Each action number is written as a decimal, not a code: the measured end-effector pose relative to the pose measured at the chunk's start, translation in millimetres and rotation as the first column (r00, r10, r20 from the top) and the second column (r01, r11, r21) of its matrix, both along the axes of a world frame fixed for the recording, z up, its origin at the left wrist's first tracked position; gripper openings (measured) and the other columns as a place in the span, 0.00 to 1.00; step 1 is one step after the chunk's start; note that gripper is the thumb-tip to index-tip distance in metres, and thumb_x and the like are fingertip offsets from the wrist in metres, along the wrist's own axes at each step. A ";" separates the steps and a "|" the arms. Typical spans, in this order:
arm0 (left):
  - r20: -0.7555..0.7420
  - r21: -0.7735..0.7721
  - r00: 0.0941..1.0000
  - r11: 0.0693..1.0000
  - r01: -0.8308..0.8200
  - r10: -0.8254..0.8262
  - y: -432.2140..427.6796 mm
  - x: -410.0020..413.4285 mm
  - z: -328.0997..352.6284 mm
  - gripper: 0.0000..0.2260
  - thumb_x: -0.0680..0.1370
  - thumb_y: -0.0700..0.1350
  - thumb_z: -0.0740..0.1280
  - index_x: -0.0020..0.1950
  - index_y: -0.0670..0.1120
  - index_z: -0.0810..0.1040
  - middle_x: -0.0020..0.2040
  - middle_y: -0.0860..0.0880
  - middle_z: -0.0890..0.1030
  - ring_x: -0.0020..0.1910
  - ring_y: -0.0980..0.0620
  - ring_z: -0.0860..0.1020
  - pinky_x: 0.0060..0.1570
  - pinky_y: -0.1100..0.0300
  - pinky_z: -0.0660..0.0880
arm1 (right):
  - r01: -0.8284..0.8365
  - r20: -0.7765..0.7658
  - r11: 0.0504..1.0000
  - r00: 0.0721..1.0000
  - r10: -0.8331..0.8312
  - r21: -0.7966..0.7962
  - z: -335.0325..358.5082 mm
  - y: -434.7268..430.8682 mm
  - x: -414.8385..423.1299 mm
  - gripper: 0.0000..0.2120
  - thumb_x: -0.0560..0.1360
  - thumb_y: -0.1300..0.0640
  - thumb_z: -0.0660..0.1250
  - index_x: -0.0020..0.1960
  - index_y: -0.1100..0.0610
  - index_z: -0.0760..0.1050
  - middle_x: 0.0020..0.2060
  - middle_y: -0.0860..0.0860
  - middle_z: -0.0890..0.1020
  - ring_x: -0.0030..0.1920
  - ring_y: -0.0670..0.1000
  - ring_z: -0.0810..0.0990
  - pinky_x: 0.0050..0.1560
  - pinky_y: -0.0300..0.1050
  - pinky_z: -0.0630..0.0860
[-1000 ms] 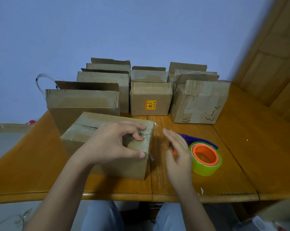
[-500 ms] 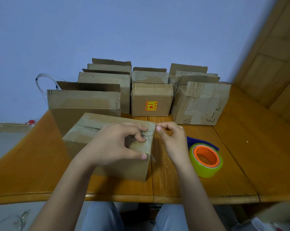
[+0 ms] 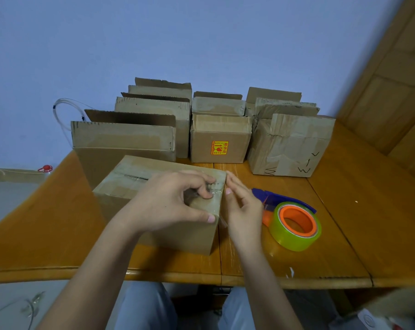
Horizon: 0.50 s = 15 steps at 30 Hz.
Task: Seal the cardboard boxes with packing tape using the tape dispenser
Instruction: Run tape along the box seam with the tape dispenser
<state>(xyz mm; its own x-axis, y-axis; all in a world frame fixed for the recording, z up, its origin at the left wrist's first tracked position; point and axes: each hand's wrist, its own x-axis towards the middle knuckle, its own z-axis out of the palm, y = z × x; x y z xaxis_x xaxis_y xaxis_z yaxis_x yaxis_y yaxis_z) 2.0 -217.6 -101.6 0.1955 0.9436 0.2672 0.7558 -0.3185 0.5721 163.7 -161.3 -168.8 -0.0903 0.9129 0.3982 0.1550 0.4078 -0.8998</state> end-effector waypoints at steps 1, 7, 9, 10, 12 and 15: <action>0.002 0.009 1.000 1.000 -0.001 0.001 -0.2 0.1 -0.1 0.22 0.61 0.69 0.66 0.45 0.56 0.81 0.62 0.63 0.77 0.61 0.68 0.70 0.59 0.61 0.71 | -0.044 0.028 0.999 0.999 0.044 -0.009 -2.1 -2.2 1.6 0.20 0.79 0.65 0.61 0.62 0.42 0.70 0.59 0.30 0.71 0.64 0.30 0.66 0.73 0.57 0.60; 0.008 0.017 1.000 1.000 -0.014 0.014 -2.0 1.3 0.3 0.21 0.61 0.69 0.66 0.45 0.56 0.82 0.61 0.64 0.78 0.61 0.67 0.71 0.59 0.61 0.71 | -0.179 0.166 0.984 0.970 0.179 -0.018 -5.4 -5.2 15.2 0.35 0.76 0.74 0.56 0.63 0.34 0.62 0.63 0.25 0.62 0.69 0.28 0.55 0.76 0.56 0.50; 0.005 0.009 1.000 1.000 -0.015 0.015 -1.9 1.3 0.2 0.21 0.60 0.69 0.66 0.44 0.58 0.81 0.62 0.63 0.77 0.61 0.67 0.71 0.59 0.62 0.71 | -0.220 0.150 0.975 0.963 0.223 -0.035 -7.3 -6.8 21.2 0.35 0.75 0.76 0.55 0.63 0.35 0.64 0.62 0.22 0.64 0.70 0.29 0.56 0.76 0.57 0.52; 0.004 0.002 1.000 1.000 -0.015 0.015 -1.8 1.3 0.0 0.21 0.60 0.69 0.66 0.45 0.58 0.81 0.62 0.63 0.77 0.61 0.67 0.71 0.58 0.63 0.71 | -0.245 0.144 0.969 0.958 0.248 -0.040 -8.1 -8.3 25.1 0.35 0.75 0.76 0.55 0.63 0.36 0.66 0.61 0.20 0.65 0.70 0.31 0.57 0.75 0.57 0.53; 0.001 -0.006 1.000 1.000 -0.018 0.018 -1.2 1.5 0.0 0.22 0.60 0.70 0.66 0.46 0.58 0.81 0.62 0.64 0.77 0.61 0.68 0.71 0.57 0.66 0.70 | -0.268 0.126 0.963 0.955 0.270 -0.037 -7.9 -13.3 32.7 0.33 0.76 0.74 0.55 0.64 0.37 0.69 0.60 0.21 0.68 0.70 0.32 0.59 0.75 0.57 0.54; 0.007 -0.012 1.000 1.000 -0.019 0.019 -1.5 2.0 0.7 0.22 0.60 0.70 0.66 0.46 0.58 0.81 0.60 0.66 0.76 0.60 0.68 0.70 0.56 0.68 0.69 | -0.207 0.004 0.978 0.978 0.207 0.000 -2.7 -28.3 41.6 0.26 0.74 0.65 0.57 0.62 0.39 0.73 0.59 0.33 0.77 0.67 0.36 0.68 0.72 0.44 0.63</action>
